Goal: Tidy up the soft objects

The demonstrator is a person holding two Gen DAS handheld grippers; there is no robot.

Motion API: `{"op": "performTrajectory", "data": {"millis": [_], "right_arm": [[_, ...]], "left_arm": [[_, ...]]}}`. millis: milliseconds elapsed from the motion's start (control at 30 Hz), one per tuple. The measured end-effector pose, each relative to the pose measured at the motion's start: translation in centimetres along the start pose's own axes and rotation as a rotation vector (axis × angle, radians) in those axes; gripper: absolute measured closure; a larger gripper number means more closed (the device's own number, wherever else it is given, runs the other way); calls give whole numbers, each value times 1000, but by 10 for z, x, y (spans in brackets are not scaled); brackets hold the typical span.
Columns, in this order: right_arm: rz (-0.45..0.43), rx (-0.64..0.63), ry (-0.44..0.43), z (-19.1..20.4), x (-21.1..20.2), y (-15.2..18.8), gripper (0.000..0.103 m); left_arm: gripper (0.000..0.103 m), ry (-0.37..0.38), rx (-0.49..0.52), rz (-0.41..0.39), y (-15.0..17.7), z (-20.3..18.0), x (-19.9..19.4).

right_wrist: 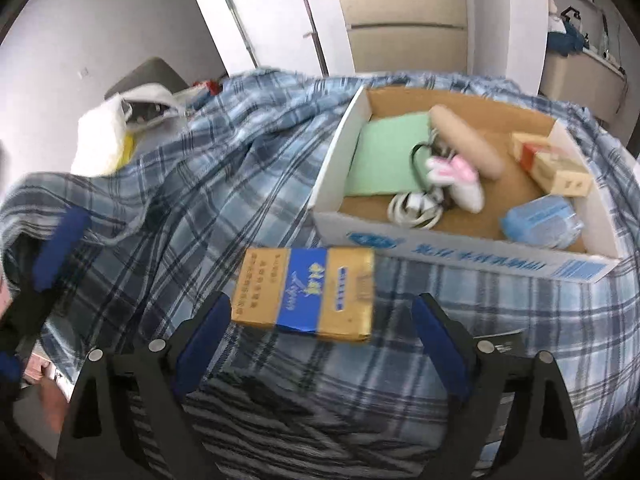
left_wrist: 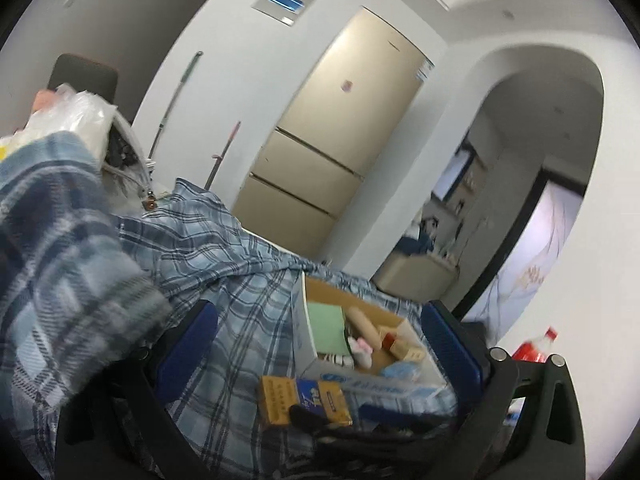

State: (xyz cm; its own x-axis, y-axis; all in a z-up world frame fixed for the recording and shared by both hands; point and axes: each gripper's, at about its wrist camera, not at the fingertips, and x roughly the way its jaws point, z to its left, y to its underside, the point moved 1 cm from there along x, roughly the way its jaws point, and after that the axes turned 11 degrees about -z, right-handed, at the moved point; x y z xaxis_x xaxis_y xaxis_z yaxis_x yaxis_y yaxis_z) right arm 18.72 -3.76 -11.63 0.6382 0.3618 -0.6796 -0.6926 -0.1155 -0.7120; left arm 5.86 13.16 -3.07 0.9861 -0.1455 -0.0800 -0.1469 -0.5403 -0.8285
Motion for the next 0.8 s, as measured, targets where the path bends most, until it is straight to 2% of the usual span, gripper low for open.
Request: {"op": "performTrajectory", "data": {"millis": [100, 167, 267, 467, 500, 533, 567, 600, 633, 700, 800], "right_arm": [[50, -21, 41, 10, 13, 4, 12], [48, -34, 73, 14, 16, 3, 12], [34, -41, 94, 19, 15, 0, 12], [76, -47, 125, 21, 26, 1, 9], [73, -45, 126, 20, 25, 0, 12], [69, -41, 117, 19, 23, 1, 20], [65, -38, 111, 18, 20, 0, 21], [57, -38, 113, 16, 17, 0, 44], [55, -39, 119, 14, 14, -1, 56], [63, -20, 110, 4, 6, -4, 68], [76, -22, 119, -11, -3, -3, 70]], "left_arm": [[0, -11, -39, 13, -2, 7, 2], [0, -13, -50, 24, -2, 9, 4], [0, -6, -35, 21, -2, 6, 3], [0, -1, 7, 10, -1, -2, 0], [0, 0, 8, 11, -1, -2, 0], [0, 1, 7, 10, -1, -2, 1], [0, -1, 5, 7, -1, -2, 0], [0, -2, 3, 4, -1, -2, 0], [0, -3, -1, 4, -1, -2, 1], [0, -5, -1, 11, 0, -1, 1], [0, -9, 17, 14, 1, -4, 1]]}}
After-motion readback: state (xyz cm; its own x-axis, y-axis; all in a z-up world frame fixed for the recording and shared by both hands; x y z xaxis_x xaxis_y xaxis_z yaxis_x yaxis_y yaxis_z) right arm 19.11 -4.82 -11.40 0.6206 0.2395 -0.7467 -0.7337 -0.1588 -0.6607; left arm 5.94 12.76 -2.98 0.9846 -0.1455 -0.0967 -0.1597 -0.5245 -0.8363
